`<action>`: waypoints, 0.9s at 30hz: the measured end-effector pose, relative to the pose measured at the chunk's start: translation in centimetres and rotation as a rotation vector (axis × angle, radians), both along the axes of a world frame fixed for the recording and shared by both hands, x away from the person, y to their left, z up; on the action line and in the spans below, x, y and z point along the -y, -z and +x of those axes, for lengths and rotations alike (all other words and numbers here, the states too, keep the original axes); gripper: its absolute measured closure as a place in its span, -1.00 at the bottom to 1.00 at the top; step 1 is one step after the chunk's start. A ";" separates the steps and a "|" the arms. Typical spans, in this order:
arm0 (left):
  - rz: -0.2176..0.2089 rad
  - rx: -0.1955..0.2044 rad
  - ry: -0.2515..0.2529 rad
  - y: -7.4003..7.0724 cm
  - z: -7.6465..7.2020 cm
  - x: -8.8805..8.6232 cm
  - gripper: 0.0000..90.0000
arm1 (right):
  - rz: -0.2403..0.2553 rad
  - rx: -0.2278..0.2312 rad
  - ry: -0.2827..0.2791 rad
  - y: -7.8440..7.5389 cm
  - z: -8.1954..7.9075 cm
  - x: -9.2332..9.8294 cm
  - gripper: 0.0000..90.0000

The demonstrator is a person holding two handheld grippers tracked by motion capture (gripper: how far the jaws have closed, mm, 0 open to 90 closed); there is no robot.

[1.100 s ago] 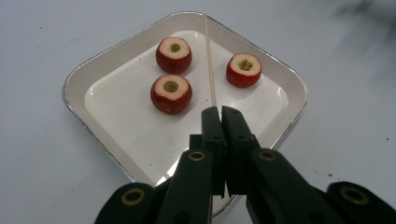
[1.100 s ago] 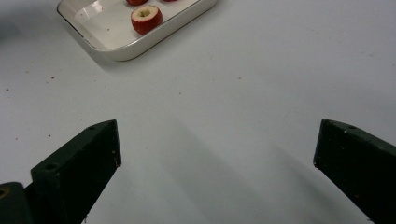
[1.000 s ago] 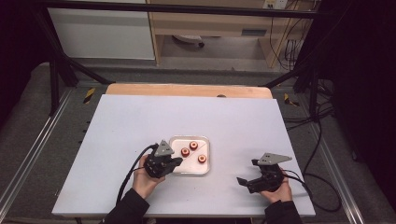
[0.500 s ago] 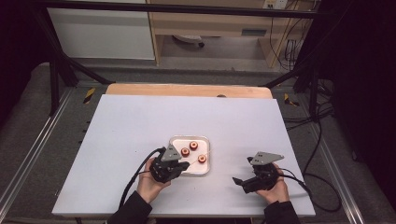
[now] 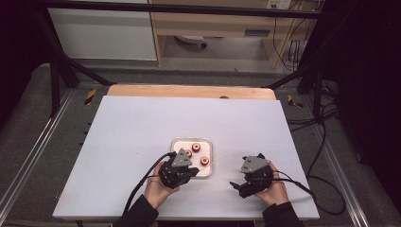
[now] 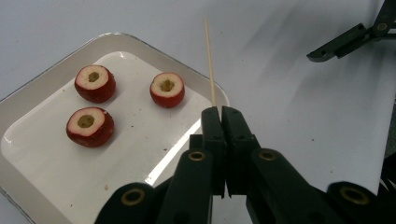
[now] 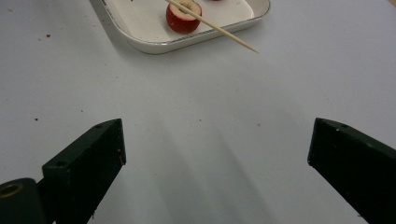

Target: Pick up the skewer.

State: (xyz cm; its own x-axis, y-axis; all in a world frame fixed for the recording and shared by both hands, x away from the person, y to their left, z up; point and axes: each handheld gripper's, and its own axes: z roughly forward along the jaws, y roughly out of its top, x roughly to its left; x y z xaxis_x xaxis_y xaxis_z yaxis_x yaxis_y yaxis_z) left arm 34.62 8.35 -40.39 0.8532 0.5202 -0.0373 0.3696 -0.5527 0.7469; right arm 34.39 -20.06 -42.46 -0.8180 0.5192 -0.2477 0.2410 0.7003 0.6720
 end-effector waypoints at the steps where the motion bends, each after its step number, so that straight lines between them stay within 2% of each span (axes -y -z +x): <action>1: 0.006 0.000 0.007 -0.1 0.0 0.2 0.97 | -0.014 0.008 -0.010 -0.1 0.0 -0.2 -0.87; 12: 0.030 0.007 0.057 -0.6 0.0 1.9 0.97 | -0.095 0.084 -0.081 -1.1 0.0 -1.6 -0.70; 17: 0.043 0.005 0.080 -0.7 0.0 2.7 0.97 | -0.156 0.113 -0.144 -1.2 -0.1 -2.2 -0.49; 21: 0.053 0.004 0.094 -0.7 0.0 3.1 0.97 | -0.187 0.142 -0.188 -1.1 -0.1 -2.5 -0.33; 25: 0.069 0.000 0.108 -0.8 0.1 3.5 0.97 | -0.249 0.182 -0.231 -0.8 -0.1 -2.7 -0.23; 27: 0.079 0.001 0.116 -0.8 0.2 3.7 0.97 | -0.260 0.200 -0.250 -0.8 0.0 -2.7 -0.11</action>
